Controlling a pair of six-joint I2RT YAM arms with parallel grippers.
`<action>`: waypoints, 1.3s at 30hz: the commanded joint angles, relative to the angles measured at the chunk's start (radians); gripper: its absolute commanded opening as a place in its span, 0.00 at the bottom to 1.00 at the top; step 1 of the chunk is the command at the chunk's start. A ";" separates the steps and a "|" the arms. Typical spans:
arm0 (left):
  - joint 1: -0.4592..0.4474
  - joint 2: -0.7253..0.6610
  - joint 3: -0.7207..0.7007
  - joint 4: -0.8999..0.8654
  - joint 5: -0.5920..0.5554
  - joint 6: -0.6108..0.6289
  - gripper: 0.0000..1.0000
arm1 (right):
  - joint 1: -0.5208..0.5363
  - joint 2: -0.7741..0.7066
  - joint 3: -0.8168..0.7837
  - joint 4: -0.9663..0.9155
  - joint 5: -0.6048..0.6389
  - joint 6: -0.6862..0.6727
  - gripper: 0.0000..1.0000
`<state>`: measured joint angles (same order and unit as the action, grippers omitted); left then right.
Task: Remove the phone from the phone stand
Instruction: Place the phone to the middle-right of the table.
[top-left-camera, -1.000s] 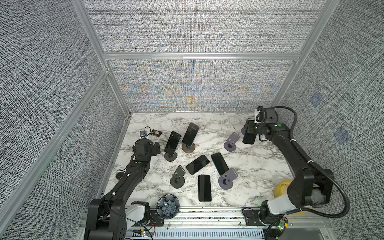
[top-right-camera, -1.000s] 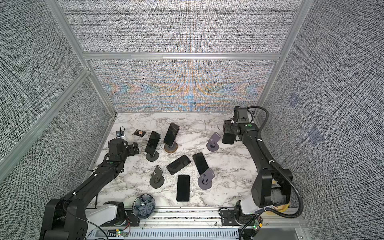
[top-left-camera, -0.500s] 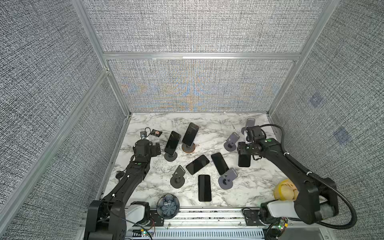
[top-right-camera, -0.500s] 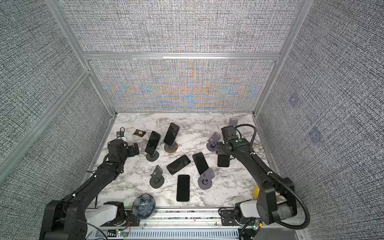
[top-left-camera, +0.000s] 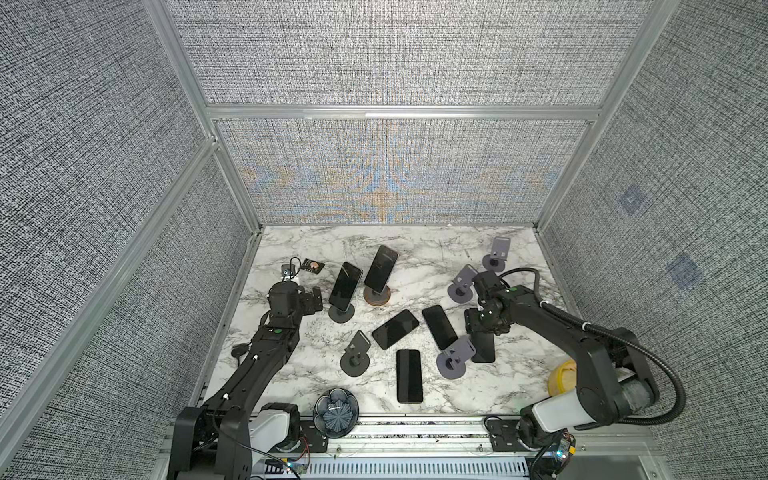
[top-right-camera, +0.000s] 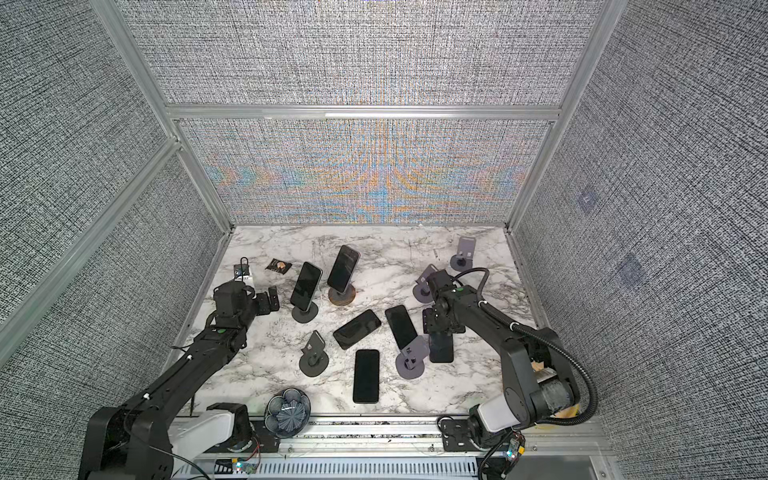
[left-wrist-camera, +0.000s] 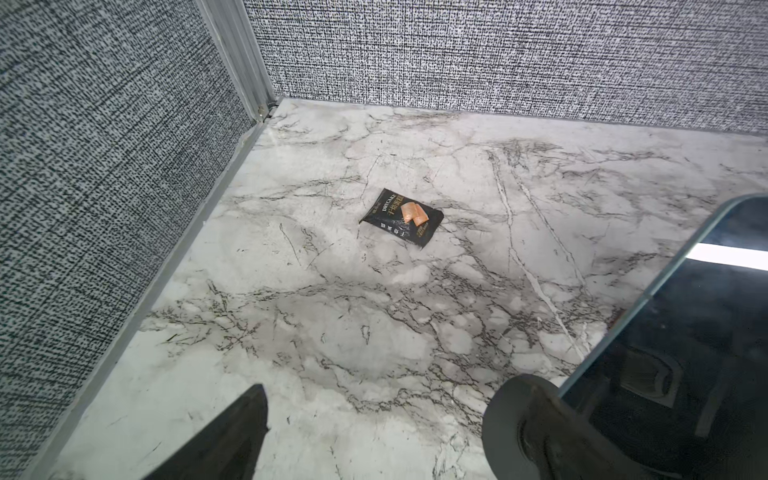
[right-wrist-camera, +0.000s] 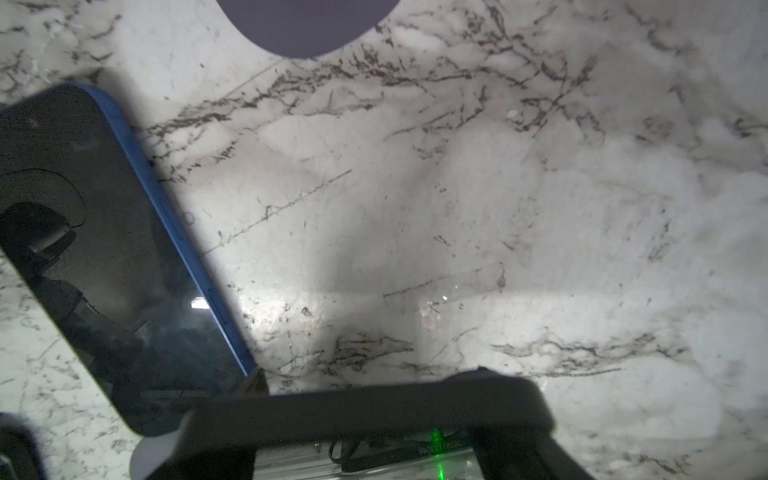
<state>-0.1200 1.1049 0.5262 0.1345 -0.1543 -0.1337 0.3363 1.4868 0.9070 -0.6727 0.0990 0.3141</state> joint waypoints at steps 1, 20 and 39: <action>0.001 -0.003 0.000 0.027 0.016 0.016 0.97 | 0.001 0.002 0.000 -0.028 -0.007 0.022 0.65; 0.002 -0.024 -0.015 0.039 0.025 0.021 0.98 | 0.003 0.146 0.028 -0.087 0.009 0.039 0.69; 0.002 -0.013 -0.008 0.039 0.038 0.028 0.98 | 0.003 0.133 0.018 -0.082 0.007 0.039 0.74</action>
<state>-0.1200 1.0904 0.5137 0.1413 -0.1280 -0.1085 0.3397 1.6257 0.9279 -0.7506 0.0998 0.3481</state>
